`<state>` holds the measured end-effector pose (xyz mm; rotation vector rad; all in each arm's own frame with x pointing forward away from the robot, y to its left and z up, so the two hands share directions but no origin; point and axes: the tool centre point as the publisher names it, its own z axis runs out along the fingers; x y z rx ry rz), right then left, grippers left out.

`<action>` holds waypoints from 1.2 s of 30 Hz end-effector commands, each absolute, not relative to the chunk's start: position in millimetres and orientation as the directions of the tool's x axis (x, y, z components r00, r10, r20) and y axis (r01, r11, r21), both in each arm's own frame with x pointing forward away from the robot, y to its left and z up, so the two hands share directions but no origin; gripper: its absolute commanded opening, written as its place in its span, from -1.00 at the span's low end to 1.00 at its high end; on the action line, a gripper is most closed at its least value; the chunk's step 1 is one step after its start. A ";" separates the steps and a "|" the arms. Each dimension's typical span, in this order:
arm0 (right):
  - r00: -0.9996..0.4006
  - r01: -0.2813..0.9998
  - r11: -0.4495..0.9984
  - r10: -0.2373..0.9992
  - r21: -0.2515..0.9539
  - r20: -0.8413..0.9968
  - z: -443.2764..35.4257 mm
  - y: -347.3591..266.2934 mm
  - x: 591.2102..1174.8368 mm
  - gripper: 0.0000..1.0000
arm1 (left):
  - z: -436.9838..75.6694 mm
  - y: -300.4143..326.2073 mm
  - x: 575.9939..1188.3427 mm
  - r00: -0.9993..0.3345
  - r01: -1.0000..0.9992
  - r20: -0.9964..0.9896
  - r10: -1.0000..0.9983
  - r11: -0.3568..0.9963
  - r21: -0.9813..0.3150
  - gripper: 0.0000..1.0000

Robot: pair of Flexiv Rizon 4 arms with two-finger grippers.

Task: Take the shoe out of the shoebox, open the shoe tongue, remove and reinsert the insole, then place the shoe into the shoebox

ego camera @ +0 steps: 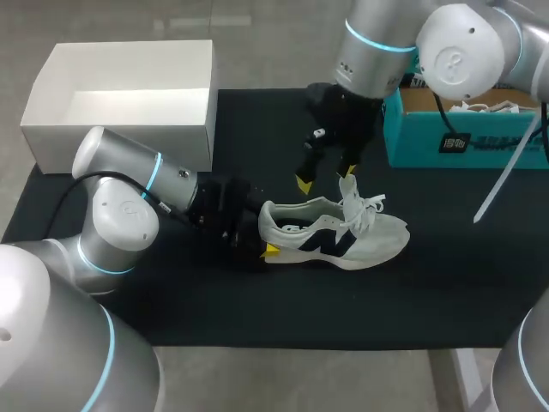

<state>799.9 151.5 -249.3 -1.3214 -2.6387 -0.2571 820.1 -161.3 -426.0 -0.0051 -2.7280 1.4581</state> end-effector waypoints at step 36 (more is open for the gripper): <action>-0.934 0.358 0.934 0.358 -0.019 -0.023 -270.5 158.7 807.1 -1.00 | -426.9 -161.2 820.8 -0.999 -0.020 0.041 0.025 0.559 -0.829 -1.00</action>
